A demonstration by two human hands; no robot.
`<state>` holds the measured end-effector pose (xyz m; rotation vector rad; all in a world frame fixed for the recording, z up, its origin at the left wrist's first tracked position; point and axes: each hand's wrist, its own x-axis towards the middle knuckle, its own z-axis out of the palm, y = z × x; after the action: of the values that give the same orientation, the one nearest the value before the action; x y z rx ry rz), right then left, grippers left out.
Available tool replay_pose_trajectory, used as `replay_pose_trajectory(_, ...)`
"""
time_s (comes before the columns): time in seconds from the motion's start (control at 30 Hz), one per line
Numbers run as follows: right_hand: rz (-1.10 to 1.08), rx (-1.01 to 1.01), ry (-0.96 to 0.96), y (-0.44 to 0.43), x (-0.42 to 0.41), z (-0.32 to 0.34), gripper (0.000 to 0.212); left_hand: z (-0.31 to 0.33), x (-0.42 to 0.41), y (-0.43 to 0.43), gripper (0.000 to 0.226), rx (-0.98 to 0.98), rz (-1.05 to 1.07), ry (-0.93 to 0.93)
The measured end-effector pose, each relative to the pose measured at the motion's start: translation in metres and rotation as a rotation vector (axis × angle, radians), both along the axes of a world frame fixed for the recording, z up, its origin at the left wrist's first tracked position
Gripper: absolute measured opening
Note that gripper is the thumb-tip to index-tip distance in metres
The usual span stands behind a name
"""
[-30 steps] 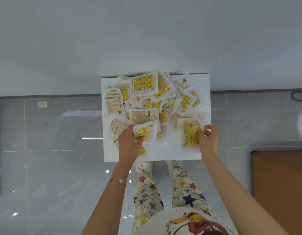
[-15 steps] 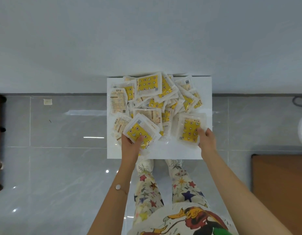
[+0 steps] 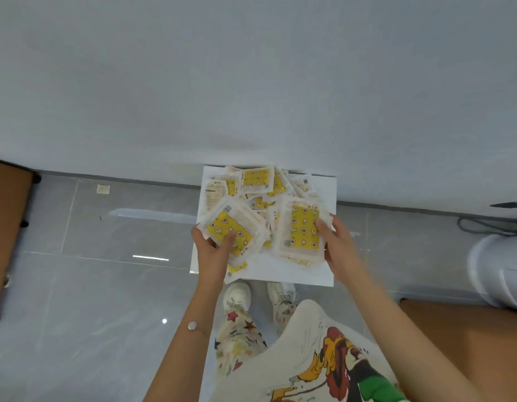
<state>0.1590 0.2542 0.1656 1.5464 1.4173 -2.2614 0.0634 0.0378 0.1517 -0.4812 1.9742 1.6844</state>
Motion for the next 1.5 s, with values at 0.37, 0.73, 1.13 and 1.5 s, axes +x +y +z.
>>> replay_pose_trajectory(0.37, 0.393, 0.134, 0.181, -0.086, -0.061, 0.117, 0.040, 0.122, 0.020, -0.117, 0.056, 0.012, 0.330, 0.097)
replay_pose_trajectory(0.73, 0.786, 0.218, 0.278, -0.285, -0.096, 0.159, 0.034, 0.170, 0.072, -0.302, 0.054, 0.059, 0.699, 0.185)
replay_pose_trajectory(1.13, 1.062, 0.081, 0.369, -0.547, -0.114, 0.197, 0.033, 0.197, 0.125, -0.519, 0.050, 0.032, 0.988, 0.240)
replay_pose_trajectory(1.5, 1.359, 0.066, 0.334, -0.705, -0.136, 0.184, 0.039, 0.182, 0.156, -0.624, 0.056, 0.030, 1.313, 0.217)
